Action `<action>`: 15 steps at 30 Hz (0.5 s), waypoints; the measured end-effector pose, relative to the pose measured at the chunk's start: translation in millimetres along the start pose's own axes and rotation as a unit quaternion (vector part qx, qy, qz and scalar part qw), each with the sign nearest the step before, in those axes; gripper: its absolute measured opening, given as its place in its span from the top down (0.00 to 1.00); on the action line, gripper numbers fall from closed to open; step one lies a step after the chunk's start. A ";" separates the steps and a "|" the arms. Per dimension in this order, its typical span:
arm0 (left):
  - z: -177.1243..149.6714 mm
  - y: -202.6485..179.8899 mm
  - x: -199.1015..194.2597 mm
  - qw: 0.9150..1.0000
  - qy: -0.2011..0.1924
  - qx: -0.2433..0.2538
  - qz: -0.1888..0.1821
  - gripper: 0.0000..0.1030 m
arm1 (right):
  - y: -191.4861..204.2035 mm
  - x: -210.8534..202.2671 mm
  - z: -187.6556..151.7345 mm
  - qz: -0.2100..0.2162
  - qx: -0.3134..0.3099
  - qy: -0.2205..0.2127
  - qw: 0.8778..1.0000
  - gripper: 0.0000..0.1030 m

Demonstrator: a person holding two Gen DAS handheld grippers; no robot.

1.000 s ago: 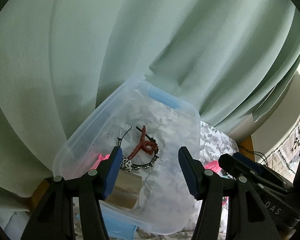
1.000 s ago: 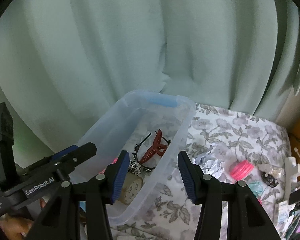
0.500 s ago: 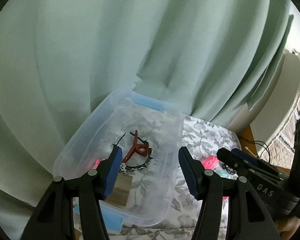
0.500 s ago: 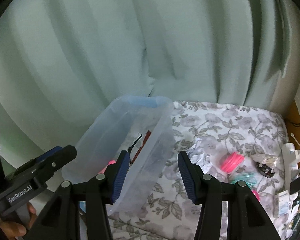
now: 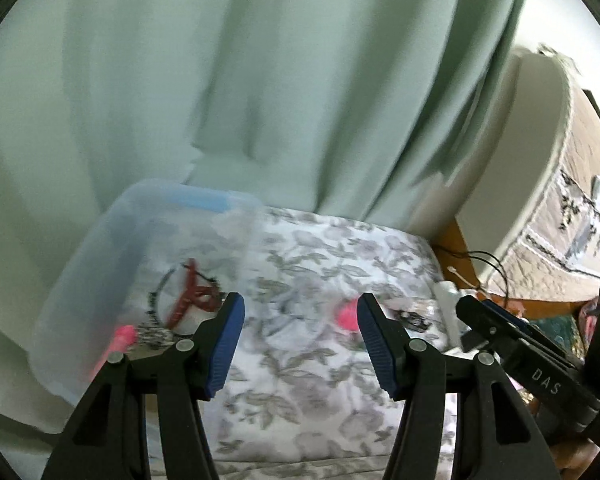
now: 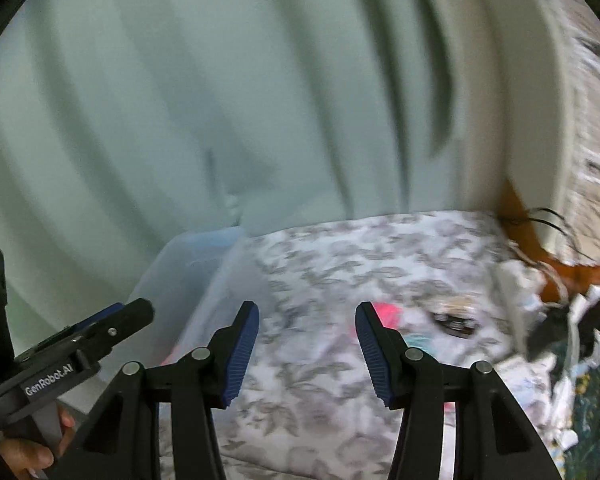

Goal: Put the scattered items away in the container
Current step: 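Withdraw both open tools from the bin toward the coil bands and mirror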

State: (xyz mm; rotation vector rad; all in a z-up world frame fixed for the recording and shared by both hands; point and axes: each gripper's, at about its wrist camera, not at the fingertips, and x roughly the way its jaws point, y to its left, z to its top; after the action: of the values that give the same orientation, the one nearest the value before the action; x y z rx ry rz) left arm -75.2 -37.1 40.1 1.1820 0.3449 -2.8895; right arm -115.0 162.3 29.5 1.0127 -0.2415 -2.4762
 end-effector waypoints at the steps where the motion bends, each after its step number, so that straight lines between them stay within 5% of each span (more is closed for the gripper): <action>1: -1.6 -7.0 4.6 1.000 0.005 0.004 -0.007 0.42 | -9.0 -3.1 0.3 -0.008 0.008 -0.002 1.000 0.47; 15: -35.4 -54.8 61.7 0.993 0.092 0.050 -0.052 0.42 | -103.1 -15.4 -29.3 -0.091 0.095 0.020 0.991 0.47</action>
State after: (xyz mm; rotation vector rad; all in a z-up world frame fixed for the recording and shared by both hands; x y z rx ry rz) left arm -99.5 28.7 -16.1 1.4966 0.2728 -2.9215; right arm -120.0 260.8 -15.2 1.2110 -0.3960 -2.6307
